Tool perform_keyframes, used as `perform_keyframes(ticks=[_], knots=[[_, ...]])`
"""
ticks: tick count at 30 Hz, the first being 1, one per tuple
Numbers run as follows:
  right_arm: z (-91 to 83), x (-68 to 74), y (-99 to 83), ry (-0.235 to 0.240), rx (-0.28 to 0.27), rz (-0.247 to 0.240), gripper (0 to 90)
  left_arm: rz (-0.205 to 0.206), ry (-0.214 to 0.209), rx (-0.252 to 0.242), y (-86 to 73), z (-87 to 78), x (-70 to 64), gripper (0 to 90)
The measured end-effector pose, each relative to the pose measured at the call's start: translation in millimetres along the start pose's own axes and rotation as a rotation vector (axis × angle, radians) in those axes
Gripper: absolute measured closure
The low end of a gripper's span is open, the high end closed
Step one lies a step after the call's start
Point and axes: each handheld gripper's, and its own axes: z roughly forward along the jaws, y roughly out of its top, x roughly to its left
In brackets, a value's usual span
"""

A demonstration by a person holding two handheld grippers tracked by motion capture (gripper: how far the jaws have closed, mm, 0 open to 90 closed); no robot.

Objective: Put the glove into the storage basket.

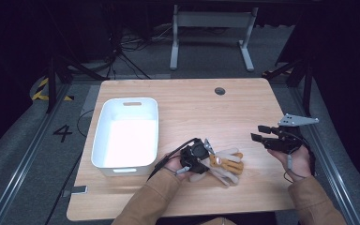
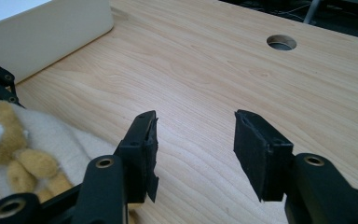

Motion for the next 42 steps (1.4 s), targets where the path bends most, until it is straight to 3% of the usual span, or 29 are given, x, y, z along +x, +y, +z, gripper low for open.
perform_keyframes(ticks=[15, 24, 29, 37, 42], knots=[[2.1, -4.8, -2.4, -0.011, 0.013, 0.006, 50.1, -0.064, -0.042, -0.108, 4.7, -29.9, 2.5, 70.7], [12.5, -15.0, -1.8, -0.001, 0.013, 0.007, 52.4, -0.095, -0.028, -0.154, 4.1, -47.2, 0.0, 70.4], [21.2, -21.1, -1.8, 0.002, 0.028, 0.011, 54.2, -0.130, 0.015, -0.135, 8.8, -58.2, 2.1, 70.4], [25.6, -21.6, 4.9, 0.014, 0.020, 0.001, 54.4, -0.168, 0.046, -0.081, 15.5, -72.3, 10.2, 70.2], [26.5, -23.7, 4.4, 0.012, 0.025, 0.005, 54.4, -0.189, 0.054, -0.088, 16.6, -79.3, 15.6, 70.2]])
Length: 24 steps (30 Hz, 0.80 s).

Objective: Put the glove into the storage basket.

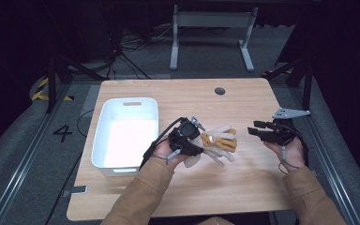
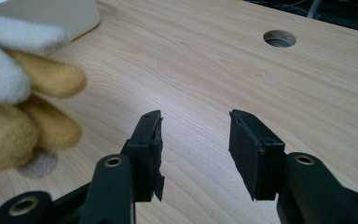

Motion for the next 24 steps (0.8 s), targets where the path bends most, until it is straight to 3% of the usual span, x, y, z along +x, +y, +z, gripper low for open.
perform_keyframes(ticks=[4, 10, 19, 23, 24], knots=[[-1.2, -1.4, -0.8, -0.004, -0.001, 0.007, 54.4, -0.016, 0.005, -0.023, -0.2, -3.3, 3.3, 69.8], [-4.5, -3.9, -3.1, -0.014, 0.000, 0.013, 54.7, -0.059, 0.056, -0.011, 2.6, -1.5, 5.4, 69.1], [-5.7, -6.2, -4.9, -0.017, 0.001, 0.019, 54.7, -0.106, 0.076, 0.060, 16.7, -4.9, 10.1, 69.2], [-3.4, -6.6, -4.9, -0.011, 0.008, 0.033, 54.7, -0.155, 0.095, 0.083, 21.4, -7.3, 15.6, 69.2], [-0.6, -4.9, -4.4, -0.012, 0.028, 0.016, 55.2, -0.176, 0.109, 0.099, 22.7, -8.5, 19.0, 69.1]])
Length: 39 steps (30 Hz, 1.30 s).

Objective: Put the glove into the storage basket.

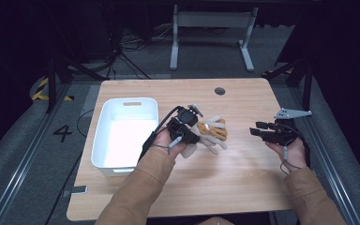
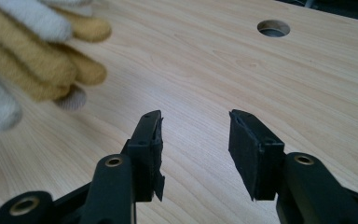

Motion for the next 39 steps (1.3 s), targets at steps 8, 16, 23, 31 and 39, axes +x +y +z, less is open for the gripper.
perform_keyframes(ticks=[8, 16, 23, 31, 39], knots=[[21.6, -3.3, 0.4, 0.004, 0.150, -0.024, 66.1, -0.100, 0.057, 0.023, 2.6, -13.4, 9.2, 69.1], [46.7, -7.6, 1.7, -0.012, 0.288, -0.059, 77.0, -0.167, 0.093, 0.029, -1.7, -31.3, 14.7, 68.9], [54.5, -7.6, 5.6, 0.007, 0.297, -0.091, 80.9, -0.206, 0.121, 0.012, -11.1, -52.4, 24.3, 68.8], [52.0, -5.8, 4.5, 0.029, 0.286, -0.101, 80.6, -0.245, 0.152, -0.020, -15.5, -68.6, 34.4, 68.8], [42.7, -5.0, 3.0, 0.046, 0.261, -0.092, 80.5, -0.360, 0.215, -0.016, -24.6, -84.0, 48.7, 68.9]])
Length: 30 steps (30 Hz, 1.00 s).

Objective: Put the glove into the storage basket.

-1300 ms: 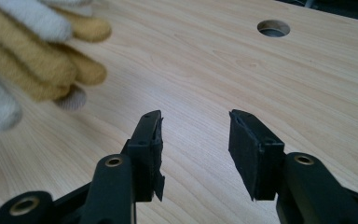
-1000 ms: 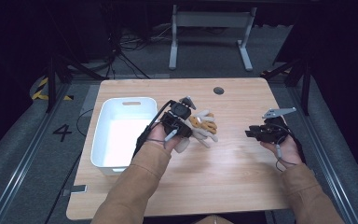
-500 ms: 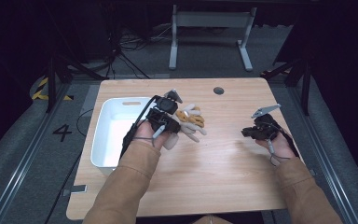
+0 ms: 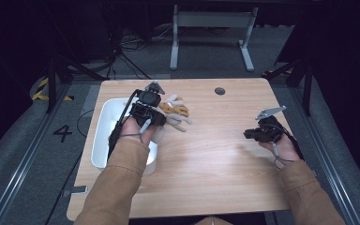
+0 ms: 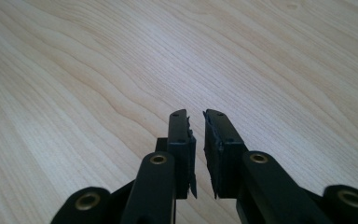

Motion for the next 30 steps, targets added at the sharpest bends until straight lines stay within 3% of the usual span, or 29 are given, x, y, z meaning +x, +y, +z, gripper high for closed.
perform_keyframes(ticks=[9, 12, 16, 21, 22, 23, 25, 26, 30], knots=[[-0.5, 2.4, -5.0, 0.015, 0.003, -0.005, 79.9, -0.079, 0.032, -0.004, -1.4, -7.5, 12.6, 68.9], [-6.1, 4.0, -5.9, 0.019, -0.010, -0.007, 79.9, -0.136, 0.049, -0.002, -1.7, -8.7, 18.6, 68.9], [-9.1, 3.8, -5.4, 0.020, -0.023, -0.008, 80.1, -0.174, 0.070, 0.007, -2.7, -8.3, 22.8, 68.8], [-7.0, 4.4, -6.1, 0.021, -0.014, -0.007, 79.9, -0.228, 0.044, -0.004, -3.5, -8.0, 30.5, 68.9], [-7.0, 4.4, -6.1, 0.021, -0.014, -0.007, 79.9, -0.252, 0.034, -0.009, -4.1, -8.3, 34.0, 68.9], [-7.4, 3.1, -6.7, 0.021, -0.016, -0.006, 79.4, -0.300, 0.037, -0.023, -5.3, -10.0, 40.4, 68.9], [-7.7, 2.3, -7.1, 0.022, -0.017, -0.005, 79.4, -0.310, 0.037, -0.024, -5.6, -10.8, 42.3, 68.9], [-9.6, 0.4, -7.7, 0.023, -0.023, 0.000, 79.5, -0.334, 0.046, -0.035, -6.7, -12.6, 46.0, 68.9], [-12.8, -2.7, -8.4, 0.026, -0.039, 0.012, 79.6, -0.343, 0.057, -0.041, -8.7, -13.4, 49.3, 68.8]])
